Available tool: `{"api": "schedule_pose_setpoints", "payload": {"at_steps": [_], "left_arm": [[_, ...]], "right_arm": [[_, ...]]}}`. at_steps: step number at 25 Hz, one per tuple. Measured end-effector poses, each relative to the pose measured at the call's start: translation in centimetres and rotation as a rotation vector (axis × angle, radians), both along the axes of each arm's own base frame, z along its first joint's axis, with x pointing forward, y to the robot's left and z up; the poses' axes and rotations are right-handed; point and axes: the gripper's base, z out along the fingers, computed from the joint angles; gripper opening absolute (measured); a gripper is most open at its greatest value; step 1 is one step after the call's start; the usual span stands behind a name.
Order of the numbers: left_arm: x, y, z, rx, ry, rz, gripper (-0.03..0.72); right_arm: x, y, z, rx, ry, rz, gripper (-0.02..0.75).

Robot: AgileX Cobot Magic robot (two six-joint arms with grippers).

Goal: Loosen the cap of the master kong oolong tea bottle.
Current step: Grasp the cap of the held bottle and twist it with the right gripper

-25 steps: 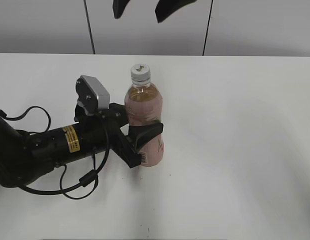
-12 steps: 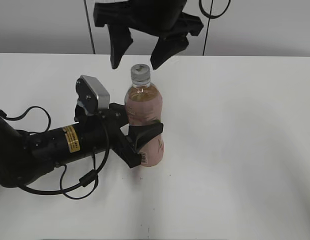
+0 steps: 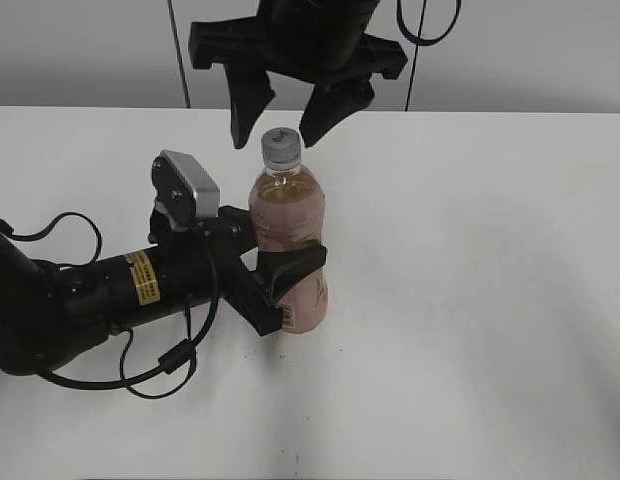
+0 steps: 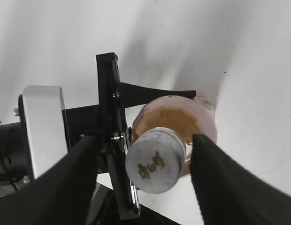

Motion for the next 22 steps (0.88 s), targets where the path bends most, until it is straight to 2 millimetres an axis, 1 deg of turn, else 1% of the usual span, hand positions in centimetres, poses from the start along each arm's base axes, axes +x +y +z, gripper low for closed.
{"api": "schedule_pose_setpoints", "payload": {"at_steps": [4,6,11,14,18,22], "left_arm": [[0.01,0.00,0.00,0.000,0.000,0.001,0.382],[0.01,0.01,0.00,-0.001,0.001,0.002,0.382],[0.02,0.01,0.01,-0.002,0.001,0.003,0.382],[0.02,0.01,0.01,-0.002,0.002,0.003,0.382],[0.02,0.01,0.01,-0.003,0.002,0.003,0.382],[0.02,0.01,0.01,-0.003,0.002,0.003,0.382]], "right_arm": [[0.04,-0.05,-0.01,-0.007,-0.007,0.004,0.350],[0.07,-0.08,-0.02,-0.011,-0.011,0.006,0.321],[0.09,-0.10,-0.02,-0.016,-0.019,0.023,0.279],[0.09,-0.10,-0.02,-0.027,-0.043,0.084,0.272],[0.08,-0.09,-0.02,-0.055,-0.103,0.243,0.272],[0.07,-0.07,-0.01,-0.093,-0.190,0.468,0.269]]}}
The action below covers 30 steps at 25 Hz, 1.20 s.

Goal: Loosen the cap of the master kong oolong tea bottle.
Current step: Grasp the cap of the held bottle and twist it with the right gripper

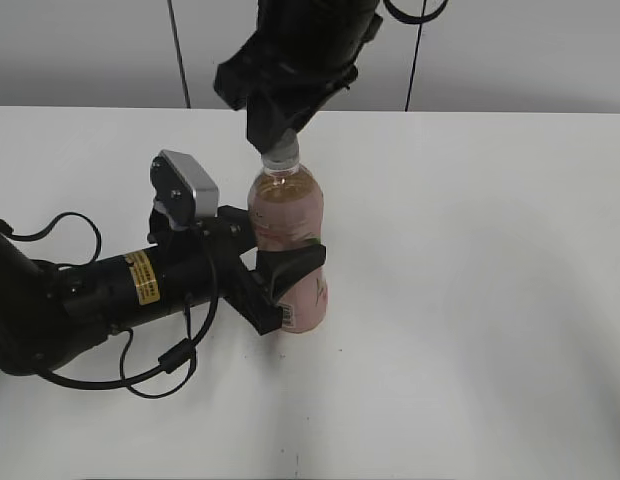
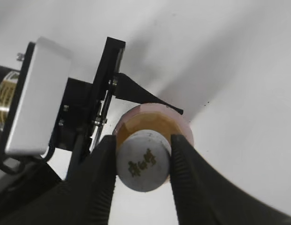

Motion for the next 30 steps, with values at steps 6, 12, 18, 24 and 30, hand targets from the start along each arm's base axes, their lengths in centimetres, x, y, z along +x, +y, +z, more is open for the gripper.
{"api": "schedule_pose_setpoints", "payload": {"at_steps": [6,12,18,24,30], "left_arm": [[0.0,0.0,0.0,0.000,0.000,0.001,0.382],[0.0,0.0,0.0,0.000,0.001,0.002,0.382],[0.0,0.0,0.0,0.000,0.001,0.002,0.382],[0.0,0.0,0.0,0.001,0.000,0.000,0.382],[0.0,0.0,0.0,0.001,0.000,0.000,0.382]], "right_arm": [[0.0,0.0,0.1,-0.066,-0.142,0.368,0.269],[0.0,0.0,0.1,-0.086,-0.191,0.491,0.266],[-0.1,0.0,0.2,-0.084,-0.188,0.484,0.272],[-0.3,-0.1,0.6,-0.057,-0.161,0.409,0.428],[-0.7,-0.5,1.9,0.017,-0.068,0.111,0.571]]}}
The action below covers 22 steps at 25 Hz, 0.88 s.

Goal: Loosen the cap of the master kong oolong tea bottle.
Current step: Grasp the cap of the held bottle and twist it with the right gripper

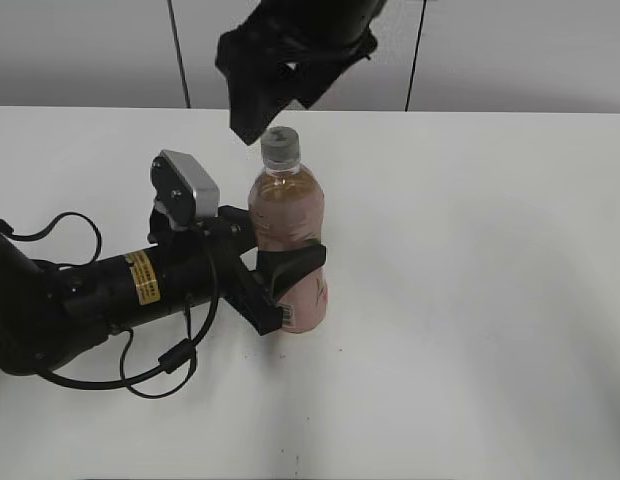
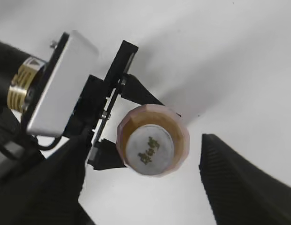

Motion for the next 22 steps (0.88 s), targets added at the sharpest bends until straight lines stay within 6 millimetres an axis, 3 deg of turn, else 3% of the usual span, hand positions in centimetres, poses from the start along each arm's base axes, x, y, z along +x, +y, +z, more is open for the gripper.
{"api": "schedule_pose_setpoints", "payload": {"at_steps": [3,6,13,22], "left_arm": [[0.0,0.0,0.0,0.000,0.000,0.000,0.382],[0.0,0.0,0.0,0.000,0.000,0.000,0.382],[0.0,0.0,0.0,0.000,0.000,0.000,0.382],[0.0,0.0,0.0,0.000,0.000,0.000,0.382]], "right_arm": [[0.2,-0.2,0.0,0.031,0.082,-0.253,0.579],[0.3,-0.4,-0.2,0.047,0.128,-0.400,0.578],[0.1,-0.6,-1.8,0.024,0.203,-0.510,0.579],[0.0,-0.5,-1.8,0.048,0.245,-0.572,0.580]]}}
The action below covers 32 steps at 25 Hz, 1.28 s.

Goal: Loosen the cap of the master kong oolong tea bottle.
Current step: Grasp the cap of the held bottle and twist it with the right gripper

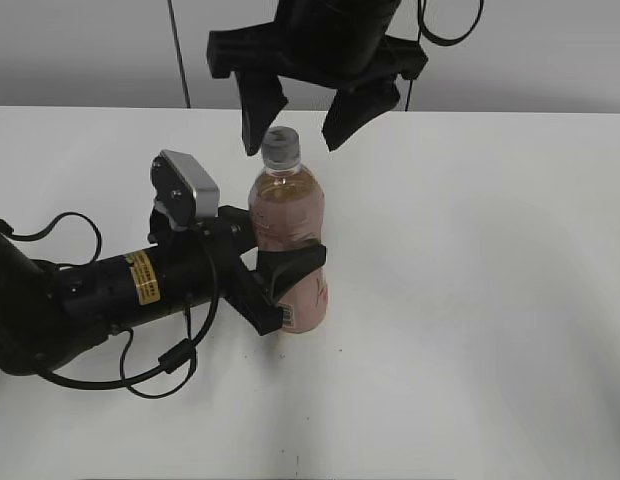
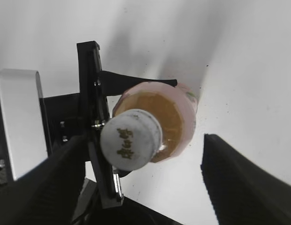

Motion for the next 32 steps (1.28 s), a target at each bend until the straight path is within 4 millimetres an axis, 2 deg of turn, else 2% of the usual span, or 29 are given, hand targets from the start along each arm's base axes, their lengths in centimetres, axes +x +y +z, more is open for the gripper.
{"api": "schedule_pose_setpoints", "payload": {"at_steps": [5,7,11,13,18,23,29,32], "left_arm": [[0.0,0.0,0.0,0.000,0.000,-0.001,0.382],[0.0,0.0,0.0,0.000,0.000,-0.001,0.382],[0.0,0.0,0.0,0.000,0.000,-0.001,0.382],[0.0,0.0,0.0,0.000,0.000,-0.001,0.382],[0.0,0.0,0.0,0.002,-0.001,-0.001,0.382],[0.0,0.0,0.0,0.002,0.000,0.000,0.382],[0.0,0.0,0.0,0.002,-0.002,-0.002,0.382],[0.0,0.0,0.0,0.003,-0.006,-0.005,0.382]], "right_arm": [[-0.1,0.1,0.0,0.011,0.010,-0.003,0.577],[-0.1,0.1,0.0,0.010,0.011,-0.004,0.553],[0.2,0.3,-0.9,-0.003,0.027,-0.004,0.423],[0.3,0.6,-1.4,-0.010,0.035,0.007,0.313],[0.3,0.7,-1.4,-0.025,0.003,0.098,0.304],[0.4,0.6,-1.4,-0.077,-0.100,0.381,0.292],[0.4,0.6,-1.5,-0.164,-0.264,0.851,0.282],[0.5,0.6,-1.5,-0.194,-0.326,1.030,0.282]]}}
